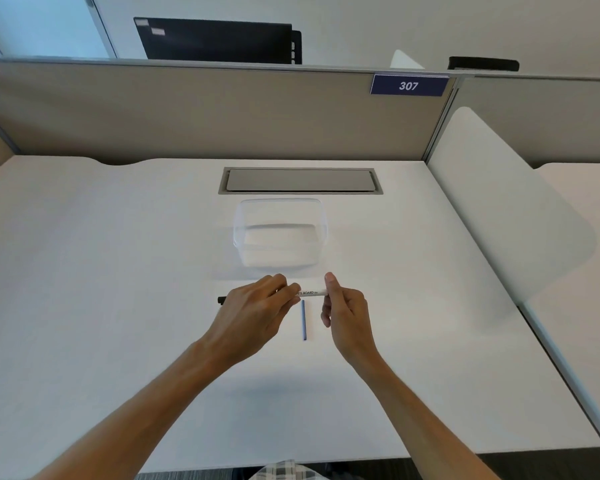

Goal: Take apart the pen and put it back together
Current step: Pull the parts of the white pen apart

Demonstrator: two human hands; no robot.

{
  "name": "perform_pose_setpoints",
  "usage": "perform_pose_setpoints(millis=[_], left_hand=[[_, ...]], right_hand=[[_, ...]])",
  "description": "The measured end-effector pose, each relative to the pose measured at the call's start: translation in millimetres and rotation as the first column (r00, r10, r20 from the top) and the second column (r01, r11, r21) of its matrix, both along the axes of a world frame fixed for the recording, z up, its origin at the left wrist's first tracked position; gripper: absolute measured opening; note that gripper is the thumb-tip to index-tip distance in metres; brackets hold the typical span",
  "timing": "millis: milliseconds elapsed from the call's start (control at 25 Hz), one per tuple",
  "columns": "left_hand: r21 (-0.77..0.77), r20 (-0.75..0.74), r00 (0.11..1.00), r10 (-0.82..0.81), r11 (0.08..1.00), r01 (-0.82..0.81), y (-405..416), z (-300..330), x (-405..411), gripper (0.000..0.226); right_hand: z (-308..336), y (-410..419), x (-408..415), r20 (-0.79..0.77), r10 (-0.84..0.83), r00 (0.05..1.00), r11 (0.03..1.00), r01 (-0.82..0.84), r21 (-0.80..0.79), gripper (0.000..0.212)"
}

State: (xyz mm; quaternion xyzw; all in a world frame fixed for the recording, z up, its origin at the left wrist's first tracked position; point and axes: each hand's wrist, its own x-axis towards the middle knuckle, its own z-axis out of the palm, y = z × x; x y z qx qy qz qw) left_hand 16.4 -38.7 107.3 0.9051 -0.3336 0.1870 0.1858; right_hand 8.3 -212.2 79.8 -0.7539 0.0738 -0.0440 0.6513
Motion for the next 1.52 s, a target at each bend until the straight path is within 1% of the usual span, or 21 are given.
perform_pose_setpoints(millis=[200, 320, 400, 520, 640, 760, 840, 920, 960, 1000, 1040, 1080, 1120, 1160, 1200, 1240, 1280, 1360, 1440, 1480, 1520], left_hand=[[-0.001, 0.001, 1.0, 0.02, 1.0, -0.02, -2.9, 8.9, -5.6, 0.021], [-0.042, -0.041, 0.999, 0.028, 0.999, -0.029, -3.1, 14.3, -9.1, 0.023], [-0.101, -0.119, 0.993, 0.004, 0.995, -0.016, -2.1, 21.6, -8.2, 0.022], [-0.236, -0.327, 0.939, -0.109, 0.971, 0.03, 1.1, 35.5, -4.5, 0.018], [-0.418, -0.553, 0.788, -0.272, 0.908, 0.02, 5.7, 55.5, -5.0, 0.017], [-0.462, -0.716, 0.585, -0.38, 0.887, 0.009, 12.1, 75.0, -1.9, 0.023], [-0.465, -0.806, 0.399, -0.438, 0.885, 0.033, 18.0, 84.4, 2.8, 0.03], [-0.47, -0.863, 0.167, -0.476, 0.879, 0.078, 22.7, 92.1, 6.3, 0.031], [-0.47, -0.875, 0.087, -0.477, 0.878, 0.091, 24.4, 94.9, 7.2, 0.031], [-0.459, -0.882, 0.063, -0.466, 0.883, 0.098, 25.5, 96.5, 8.4, 0.031], [-0.437, -0.889, 0.107, -0.445, 0.895, 0.094, 25.2, 96.9, 9.3, 0.032], [-0.4, -0.886, 0.222, -0.407, 0.913, 0.079, 23.4, 96.1, 9.1, 0.032], [-0.353, -0.855, 0.386, -0.347, 0.934, 0.058, 20.3, 94.1, 8.1, 0.032], [-0.294, -0.783, 0.561, -0.268, 0.955, 0.045, 17.0, 91.1, 6.0, 0.03], [-0.214, -0.671, 0.721, -0.176, 0.976, 0.039, 13.3, 86.8, 3.2, 0.027], [-0.115, -0.537, 0.839, -0.084, 0.993, 0.026, 9.6, 82.6, -0.4, 0.024], [-0.023, -0.409, 0.913, -0.01, 1.0, 0.0, 6.1, 79.7, -4.7, 0.023], [0.071, -0.181, 0.981, 0.063, 0.996, -0.051, 1.4, 74.7, -11.2, 0.025], [0.07, 0.004, 0.999, 0.047, 0.996, -0.047, -0.4, 72.0, -13.4, 0.025], [0.042, 0.049, 0.999, 0.022, 0.999, -0.024, -0.9, 73.2, -13.8, 0.022], [0.006, 0.053, 0.999, -0.009, 1.0, 0.009, -0.7, 76.1, -13.9, 0.021]], right_hand=[[9.4, 2.0, 2.6, -0.012, -0.043, 0.999, 0.999, 0.043, -0.003, 0.069], [12.9, 3.9, 0.8, 0.046, -0.032, 0.998, 0.999, 0.032, -0.002, 0.065], [15.3, 4.6, -2.4, 0.101, -0.029, 0.994, 1.0, 0.029, -0.002, 0.066], [24.7, 4.1, -7.2, 0.211, -0.025, 0.977, 0.999, 0.034, -0.035, 0.062], [36.5, 2.2, -9.3, 0.368, 0.031, 0.929, 0.996, 0.002, -0.089, 0.063], [49.6, 0.6, -10.0, 0.55, 0.096, 0.83, 0.983, 0.009, -0.185, 0.06], [62.0, -0.2, -10.5, 0.708, 0.161, 0.687, 0.959, 0.059, -0.275, 0.05], [70.7, -1.5, -9.5, 0.821, 0.263, 0.507, 0.93, 0.092, -0.355, 0.043], [71.9, -2.2, -8.2, 0.844, 0.297, 0.446, 0.921, 0.1, -0.377, 0.041], [71.0, -2.7, -6.3, 0.855, 0.303, 0.422, 0.915, 0.123, -0.385, 0.042], [69.6, -2.5, -4.0, 0.843, 0.289, 0.453, 0.911, 0.14, -0.388, 0.045], [66.7, -1.5, -2.1, 0.806, 0.244, 0.54, 0.911, 0.157, -0.38, 0.049], [63.7, 0.1, -1.3, 0.727, 0.169, 0.666, 0.923, 0.151, -0.353, 0.052], [60.8, 3.3, -1.9, 0.609, 0.089, 0.788, 0.949, 0.119, -0.291, 0.054], [57.7, 6.4, -2.5, 0.471, 0.025, 0.882, 0.977, 0.079, -0.2, 0.056], [54.5, 9.0, -2.8, 0.345, -0.017, 0.939, 0.991, 0.061, -0.115, 0.06], [50.7, 10.8, -2.2, 0.269, -0.058, 0.961, 0.994, 0.081, -0.073, 0.063], [47.4, 11.5, 0.3, 0.199, -0.108, 0.974, 0.992, 0.119, -0.046, 0.065], [49.8, 10.7, 1.1, 0.188, -0.119, 0.975, 0.992, 0.122, -0.008, 0.063], [51.9, 10.4, 0.7, 0.214, -0.114, 0.97, 0.993, 0.114, 0.01, 0.063], [54.6, 10.2, 0.1, 0.254, -0.105, 0.962, 0.994, 0.103, 0.021, 0.063]])
